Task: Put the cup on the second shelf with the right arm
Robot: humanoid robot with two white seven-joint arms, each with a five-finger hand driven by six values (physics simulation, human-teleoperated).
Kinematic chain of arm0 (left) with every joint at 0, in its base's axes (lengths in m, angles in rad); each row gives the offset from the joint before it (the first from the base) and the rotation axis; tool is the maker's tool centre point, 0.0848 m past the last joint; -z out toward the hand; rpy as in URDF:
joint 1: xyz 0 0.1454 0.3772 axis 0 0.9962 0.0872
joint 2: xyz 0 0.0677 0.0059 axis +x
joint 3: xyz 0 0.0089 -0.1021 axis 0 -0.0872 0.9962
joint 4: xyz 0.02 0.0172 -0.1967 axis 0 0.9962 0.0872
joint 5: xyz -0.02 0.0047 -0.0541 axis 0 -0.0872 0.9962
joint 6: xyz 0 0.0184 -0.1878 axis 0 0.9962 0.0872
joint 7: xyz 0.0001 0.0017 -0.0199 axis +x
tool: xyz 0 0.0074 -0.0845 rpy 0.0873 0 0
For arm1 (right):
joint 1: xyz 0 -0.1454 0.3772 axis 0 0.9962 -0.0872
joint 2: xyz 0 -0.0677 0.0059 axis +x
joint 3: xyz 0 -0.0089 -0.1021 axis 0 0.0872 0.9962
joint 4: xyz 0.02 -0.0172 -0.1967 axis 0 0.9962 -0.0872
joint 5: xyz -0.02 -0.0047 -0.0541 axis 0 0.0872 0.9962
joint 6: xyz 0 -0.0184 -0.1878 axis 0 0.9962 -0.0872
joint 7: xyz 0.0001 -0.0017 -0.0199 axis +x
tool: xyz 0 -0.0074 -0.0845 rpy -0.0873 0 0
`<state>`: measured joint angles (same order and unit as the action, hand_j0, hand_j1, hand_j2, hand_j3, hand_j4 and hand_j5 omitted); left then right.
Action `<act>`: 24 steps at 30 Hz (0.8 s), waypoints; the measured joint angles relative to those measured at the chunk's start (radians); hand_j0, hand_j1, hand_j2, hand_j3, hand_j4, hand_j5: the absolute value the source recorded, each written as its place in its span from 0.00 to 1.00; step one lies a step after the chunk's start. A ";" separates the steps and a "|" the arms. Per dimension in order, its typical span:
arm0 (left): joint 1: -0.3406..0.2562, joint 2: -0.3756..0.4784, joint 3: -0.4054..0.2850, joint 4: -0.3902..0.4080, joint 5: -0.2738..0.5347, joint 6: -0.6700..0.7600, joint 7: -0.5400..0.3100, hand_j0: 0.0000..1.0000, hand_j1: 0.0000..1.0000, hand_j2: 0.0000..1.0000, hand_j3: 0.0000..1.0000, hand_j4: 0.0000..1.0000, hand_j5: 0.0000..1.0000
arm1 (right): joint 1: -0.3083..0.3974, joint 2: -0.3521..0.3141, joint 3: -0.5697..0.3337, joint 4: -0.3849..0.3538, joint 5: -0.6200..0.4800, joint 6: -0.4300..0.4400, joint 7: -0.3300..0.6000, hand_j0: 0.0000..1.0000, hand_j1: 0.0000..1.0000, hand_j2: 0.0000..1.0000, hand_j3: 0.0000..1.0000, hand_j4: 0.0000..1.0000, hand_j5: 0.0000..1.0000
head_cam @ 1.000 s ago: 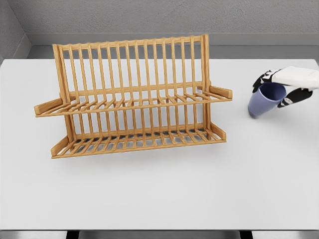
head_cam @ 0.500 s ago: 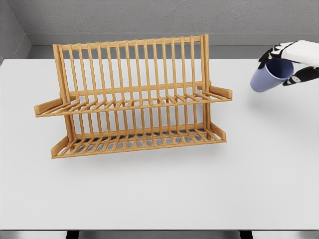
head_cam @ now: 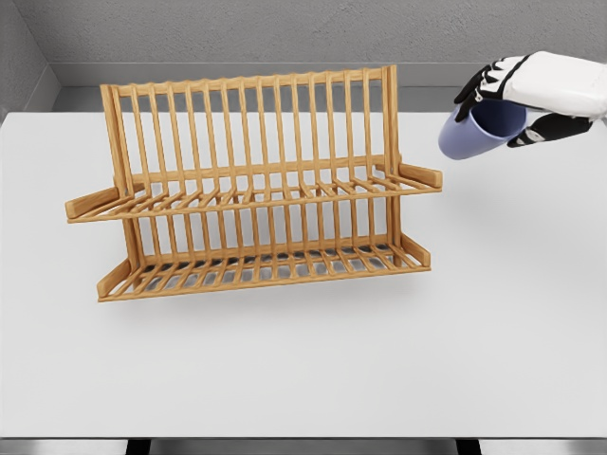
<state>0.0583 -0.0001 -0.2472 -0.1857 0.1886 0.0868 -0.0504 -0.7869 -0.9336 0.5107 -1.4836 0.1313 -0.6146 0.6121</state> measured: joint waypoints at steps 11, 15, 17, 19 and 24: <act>0.000 0.000 0.000 0.000 0.000 0.000 0.000 1.00 1.00 1.00 1.00 1.00 1.00 | -0.015 0.005 -0.006 -0.098 -0.001 0.000 0.000 0.63 0.63 0.63 0.63 0.63 0.63; 0.000 0.000 0.000 0.000 0.000 0.000 0.000 1.00 1.00 1.00 1.00 1.00 1.00 | -0.015 0.008 0.001 -0.150 -0.002 0.000 0.000 0.63 0.63 0.63 0.63 0.63 0.63; 0.000 0.000 0.000 0.000 0.000 0.000 0.000 1.00 1.00 1.00 1.00 1.00 1.00 | -0.015 0.011 0.005 -0.174 -0.003 0.000 0.000 0.63 0.63 0.63 0.63 0.63 0.63; 0.000 0.000 0.000 0.000 0.000 0.000 0.000 1.00 1.00 1.00 1.00 1.00 1.00 | -0.015 0.014 0.007 -0.190 -0.003 0.000 0.000 0.63 0.63 0.63 0.63 0.63 0.63; 0.000 0.000 0.000 0.000 0.000 0.000 0.000 1.00 1.00 1.00 1.00 1.00 1.00 | -0.015 0.020 0.017 -0.216 -0.003 0.000 0.000 0.63 0.63 0.63 0.63 0.63 0.63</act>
<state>0.0583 -0.0001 -0.2470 -0.1857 0.1886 0.0867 -0.0504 -0.8023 -0.9131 0.5274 -1.6994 0.1284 -0.6142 0.6118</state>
